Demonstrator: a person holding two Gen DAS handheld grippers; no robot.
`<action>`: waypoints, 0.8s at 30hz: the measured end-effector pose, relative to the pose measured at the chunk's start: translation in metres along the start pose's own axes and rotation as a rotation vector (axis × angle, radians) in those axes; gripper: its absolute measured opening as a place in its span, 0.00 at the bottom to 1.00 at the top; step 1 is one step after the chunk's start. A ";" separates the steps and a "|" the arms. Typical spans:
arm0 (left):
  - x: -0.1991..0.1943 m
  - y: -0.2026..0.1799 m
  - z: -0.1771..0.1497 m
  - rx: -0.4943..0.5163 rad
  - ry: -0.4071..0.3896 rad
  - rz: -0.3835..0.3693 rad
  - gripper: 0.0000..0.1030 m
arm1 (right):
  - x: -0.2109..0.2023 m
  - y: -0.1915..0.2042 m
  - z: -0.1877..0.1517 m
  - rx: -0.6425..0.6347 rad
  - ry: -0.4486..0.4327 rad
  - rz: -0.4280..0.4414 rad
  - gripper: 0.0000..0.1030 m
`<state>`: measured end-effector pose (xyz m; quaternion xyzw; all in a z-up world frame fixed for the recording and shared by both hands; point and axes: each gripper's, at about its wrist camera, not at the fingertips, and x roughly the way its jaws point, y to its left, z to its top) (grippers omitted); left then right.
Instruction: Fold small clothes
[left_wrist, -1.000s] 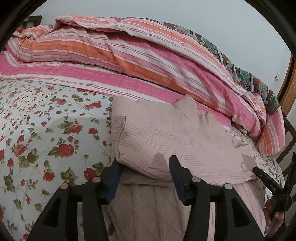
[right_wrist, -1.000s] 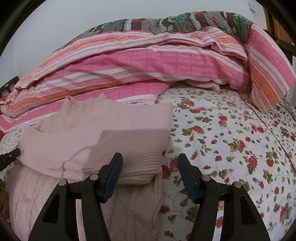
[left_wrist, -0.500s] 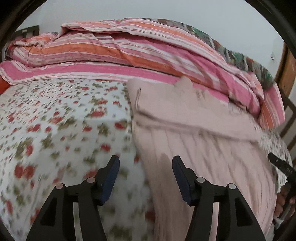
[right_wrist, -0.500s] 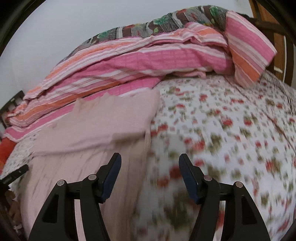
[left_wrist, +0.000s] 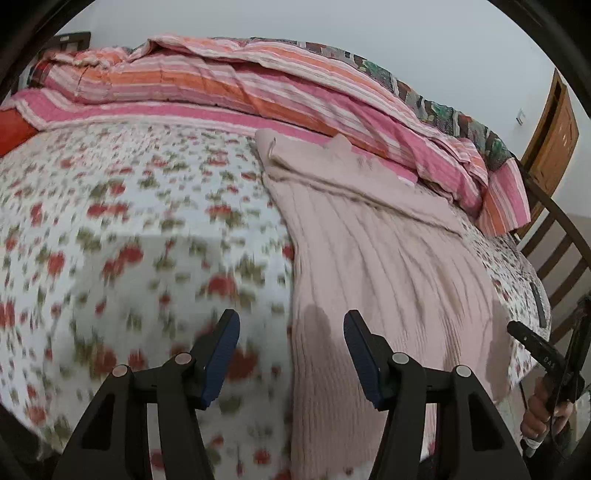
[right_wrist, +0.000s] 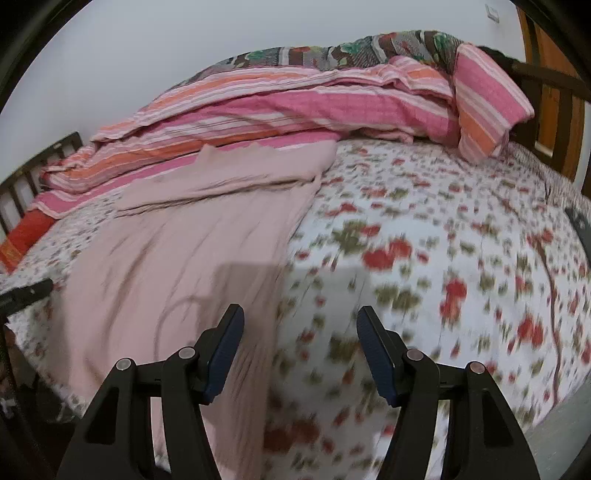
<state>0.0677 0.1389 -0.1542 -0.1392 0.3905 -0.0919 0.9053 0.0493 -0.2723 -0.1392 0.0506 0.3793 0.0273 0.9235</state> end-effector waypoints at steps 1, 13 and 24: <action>-0.002 0.002 -0.007 -0.014 0.008 -0.018 0.55 | -0.003 0.000 -0.005 0.005 -0.001 0.003 0.61; -0.003 -0.007 -0.039 -0.021 0.016 -0.115 0.47 | -0.011 0.019 -0.037 -0.028 0.003 0.040 0.50; 0.012 -0.007 -0.031 -0.083 0.033 -0.174 0.38 | 0.011 0.018 -0.026 0.023 0.027 0.095 0.48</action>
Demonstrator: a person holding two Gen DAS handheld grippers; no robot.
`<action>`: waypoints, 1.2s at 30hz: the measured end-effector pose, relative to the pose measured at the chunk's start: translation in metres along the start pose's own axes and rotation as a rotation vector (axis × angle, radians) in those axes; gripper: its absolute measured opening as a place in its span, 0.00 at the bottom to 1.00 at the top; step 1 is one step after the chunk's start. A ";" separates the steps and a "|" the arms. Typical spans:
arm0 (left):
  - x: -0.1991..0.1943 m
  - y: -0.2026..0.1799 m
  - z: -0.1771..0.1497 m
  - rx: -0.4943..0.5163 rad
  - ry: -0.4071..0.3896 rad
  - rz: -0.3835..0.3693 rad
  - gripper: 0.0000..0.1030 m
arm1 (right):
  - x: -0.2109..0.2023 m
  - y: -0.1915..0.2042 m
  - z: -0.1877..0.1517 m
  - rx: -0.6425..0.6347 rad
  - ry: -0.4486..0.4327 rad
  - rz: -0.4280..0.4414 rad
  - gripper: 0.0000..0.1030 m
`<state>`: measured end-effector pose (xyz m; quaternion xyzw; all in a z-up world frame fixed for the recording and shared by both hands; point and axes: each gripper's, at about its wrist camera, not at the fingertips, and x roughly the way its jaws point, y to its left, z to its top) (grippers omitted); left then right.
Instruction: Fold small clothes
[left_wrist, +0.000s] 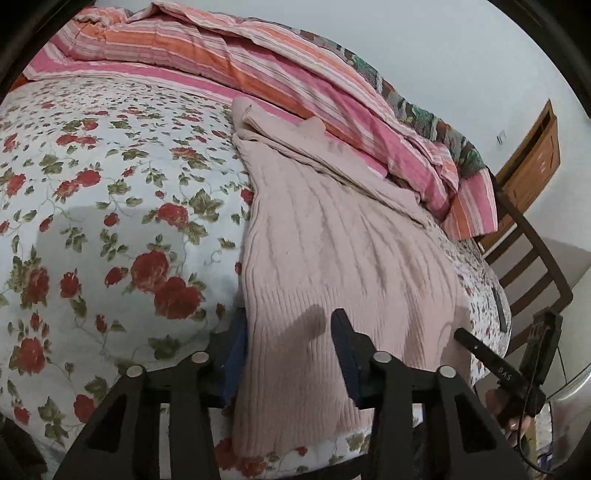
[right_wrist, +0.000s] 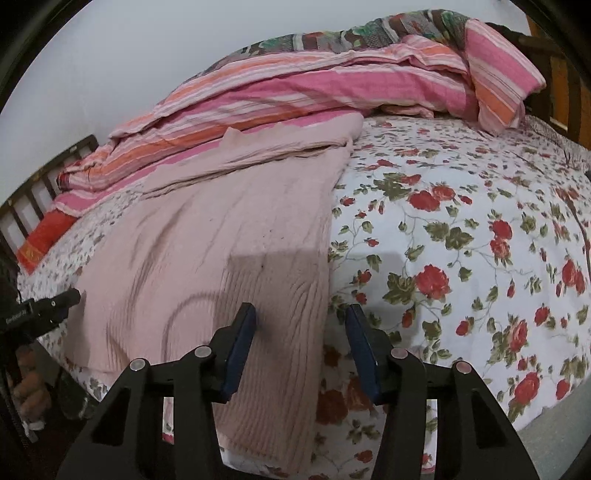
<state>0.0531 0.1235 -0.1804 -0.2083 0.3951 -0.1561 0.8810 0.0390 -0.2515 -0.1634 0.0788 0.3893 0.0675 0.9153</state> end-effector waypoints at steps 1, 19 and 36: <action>-0.001 0.000 -0.002 0.001 0.006 -0.005 0.35 | -0.001 0.002 -0.004 -0.013 0.013 0.013 0.46; -0.027 -0.005 -0.031 -0.052 -0.021 -0.068 0.06 | -0.021 0.008 -0.027 0.018 0.022 0.071 0.05; -0.081 -0.017 0.011 -0.078 -0.133 -0.128 0.06 | -0.073 0.001 0.011 0.081 -0.080 0.143 0.04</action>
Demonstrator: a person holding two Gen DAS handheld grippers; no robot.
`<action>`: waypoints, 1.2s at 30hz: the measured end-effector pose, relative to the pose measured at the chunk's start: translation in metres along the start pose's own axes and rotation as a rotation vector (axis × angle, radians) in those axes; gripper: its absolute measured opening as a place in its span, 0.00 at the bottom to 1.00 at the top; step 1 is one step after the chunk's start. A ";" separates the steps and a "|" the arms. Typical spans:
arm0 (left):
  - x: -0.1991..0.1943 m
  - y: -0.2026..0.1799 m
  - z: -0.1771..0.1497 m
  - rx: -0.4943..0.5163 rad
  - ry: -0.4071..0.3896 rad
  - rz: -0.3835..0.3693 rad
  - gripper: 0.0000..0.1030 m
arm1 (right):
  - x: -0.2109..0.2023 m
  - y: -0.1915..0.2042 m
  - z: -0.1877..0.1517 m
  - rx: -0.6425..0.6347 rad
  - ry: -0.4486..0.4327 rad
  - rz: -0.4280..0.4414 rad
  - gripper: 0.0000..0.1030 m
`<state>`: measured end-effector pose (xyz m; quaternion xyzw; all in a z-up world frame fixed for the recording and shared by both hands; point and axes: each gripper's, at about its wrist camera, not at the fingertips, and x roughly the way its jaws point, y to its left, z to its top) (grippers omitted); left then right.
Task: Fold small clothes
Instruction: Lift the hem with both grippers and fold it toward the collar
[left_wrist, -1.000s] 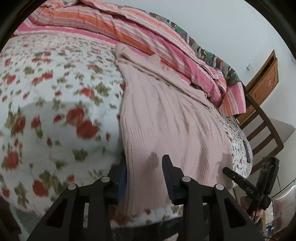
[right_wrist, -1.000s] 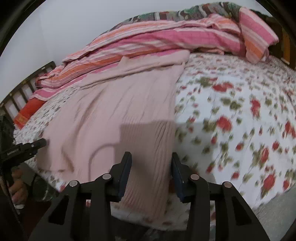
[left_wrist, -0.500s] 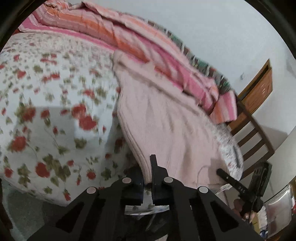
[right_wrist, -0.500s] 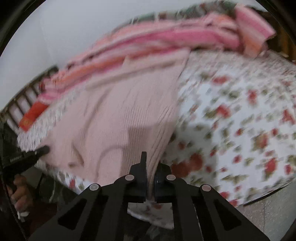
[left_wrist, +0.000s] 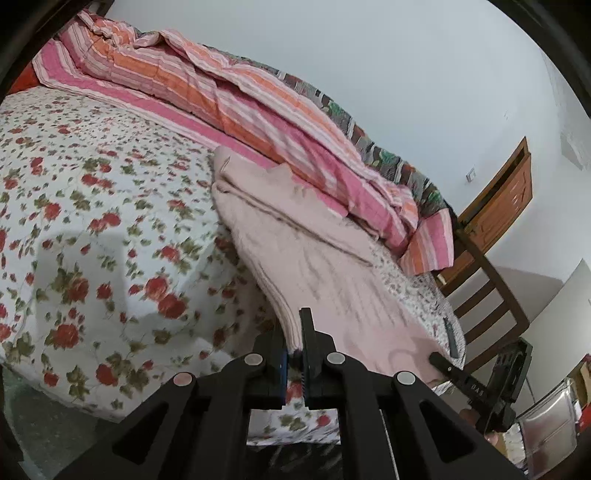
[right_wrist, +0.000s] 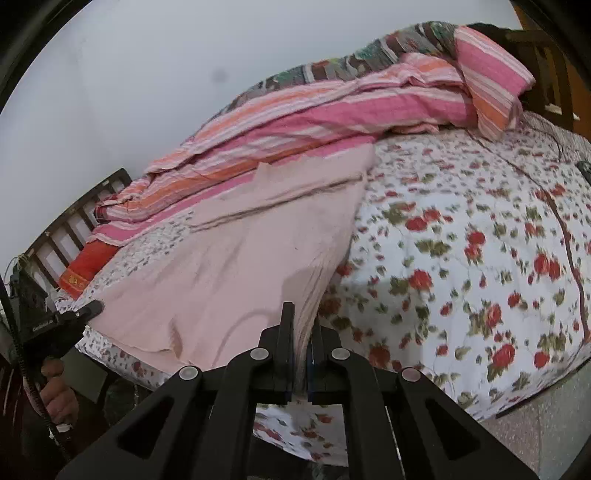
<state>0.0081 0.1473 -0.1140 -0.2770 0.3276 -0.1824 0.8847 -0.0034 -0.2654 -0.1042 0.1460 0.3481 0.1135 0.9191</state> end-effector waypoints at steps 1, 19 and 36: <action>0.000 -0.001 0.002 -0.005 -0.003 -0.004 0.06 | -0.001 0.000 0.002 0.002 -0.004 0.004 0.04; 0.034 -0.019 0.101 -0.065 -0.114 0.026 0.06 | 0.021 -0.010 0.101 0.135 -0.145 0.133 0.05; 0.149 -0.019 0.191 -0.028 -0.101 0.212 0.06 | 0.137 -0.034 0.206 0.237 -0.104 0.135 0.05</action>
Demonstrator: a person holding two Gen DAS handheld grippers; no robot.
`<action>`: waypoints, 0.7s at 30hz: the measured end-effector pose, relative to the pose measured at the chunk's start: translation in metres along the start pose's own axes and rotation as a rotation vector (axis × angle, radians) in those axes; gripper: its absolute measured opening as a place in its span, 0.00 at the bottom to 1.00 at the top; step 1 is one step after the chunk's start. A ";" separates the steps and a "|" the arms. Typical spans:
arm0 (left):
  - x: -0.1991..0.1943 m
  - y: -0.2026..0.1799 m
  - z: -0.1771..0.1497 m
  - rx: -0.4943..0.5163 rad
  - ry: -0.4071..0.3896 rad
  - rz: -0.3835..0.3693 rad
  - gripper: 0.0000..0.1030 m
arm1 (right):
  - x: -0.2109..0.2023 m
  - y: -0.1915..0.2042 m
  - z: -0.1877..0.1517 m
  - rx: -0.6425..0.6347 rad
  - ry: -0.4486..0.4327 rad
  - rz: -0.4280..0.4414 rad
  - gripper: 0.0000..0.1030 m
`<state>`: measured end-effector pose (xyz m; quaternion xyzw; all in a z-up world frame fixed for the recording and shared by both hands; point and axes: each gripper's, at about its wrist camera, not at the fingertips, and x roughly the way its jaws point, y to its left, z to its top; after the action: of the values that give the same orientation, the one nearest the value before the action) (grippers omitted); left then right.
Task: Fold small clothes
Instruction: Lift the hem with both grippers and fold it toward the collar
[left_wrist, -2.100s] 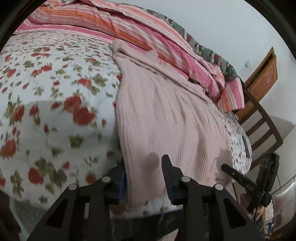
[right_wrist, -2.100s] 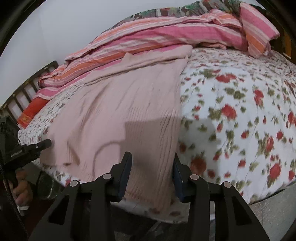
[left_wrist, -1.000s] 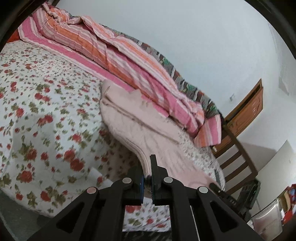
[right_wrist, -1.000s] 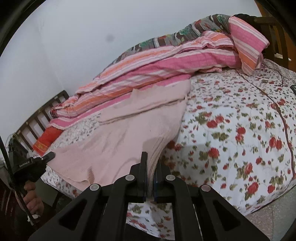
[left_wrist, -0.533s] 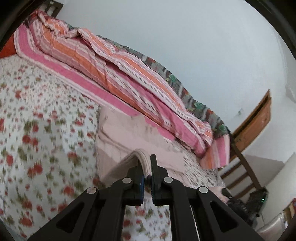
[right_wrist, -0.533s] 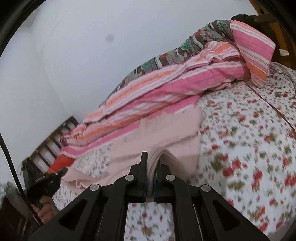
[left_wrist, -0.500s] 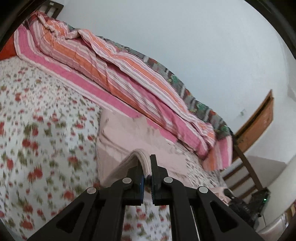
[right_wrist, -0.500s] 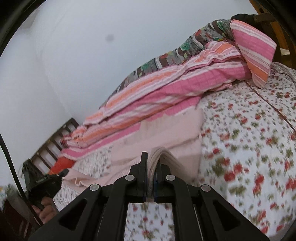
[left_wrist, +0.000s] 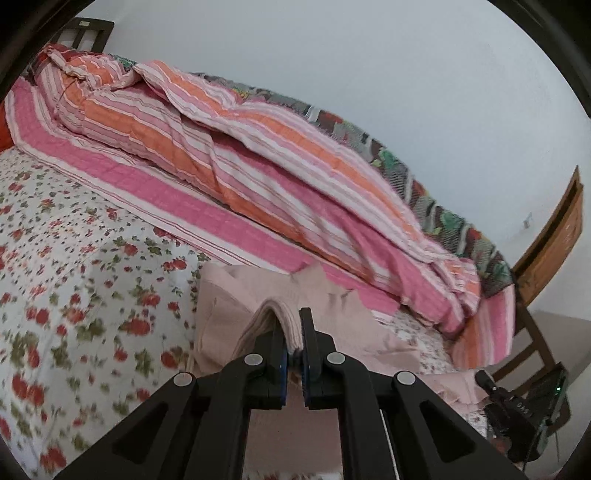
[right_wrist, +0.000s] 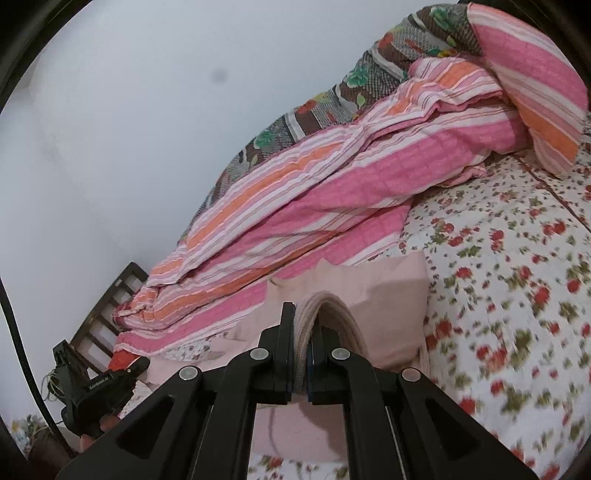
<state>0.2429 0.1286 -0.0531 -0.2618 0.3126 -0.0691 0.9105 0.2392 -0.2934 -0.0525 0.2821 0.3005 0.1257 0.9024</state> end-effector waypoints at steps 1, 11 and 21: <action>0.008 0.000 0.002 0.003 0.007 0.011 0.06 | 0.006 -0.002 0.002 -0.001 0.007 -0.005 0.05; 0.085 -0.001 0.011 0.036 0.061 0.133 0.06 | 0.068 -0.011 0.017 -0.131 0.070 -0.121 0.05; 0.124 -0.004 0.015 0.059 0.096 0.166 0.06 | 0.108 -0.027 0.020 -0.145 0.113 -0.167 0.05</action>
<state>0.3510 0.0963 -0.1071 -0.2045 0.3744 -0.0152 0.9043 0.3388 -0.2812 -0.1059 0.1826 0.3635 0.0872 0.9094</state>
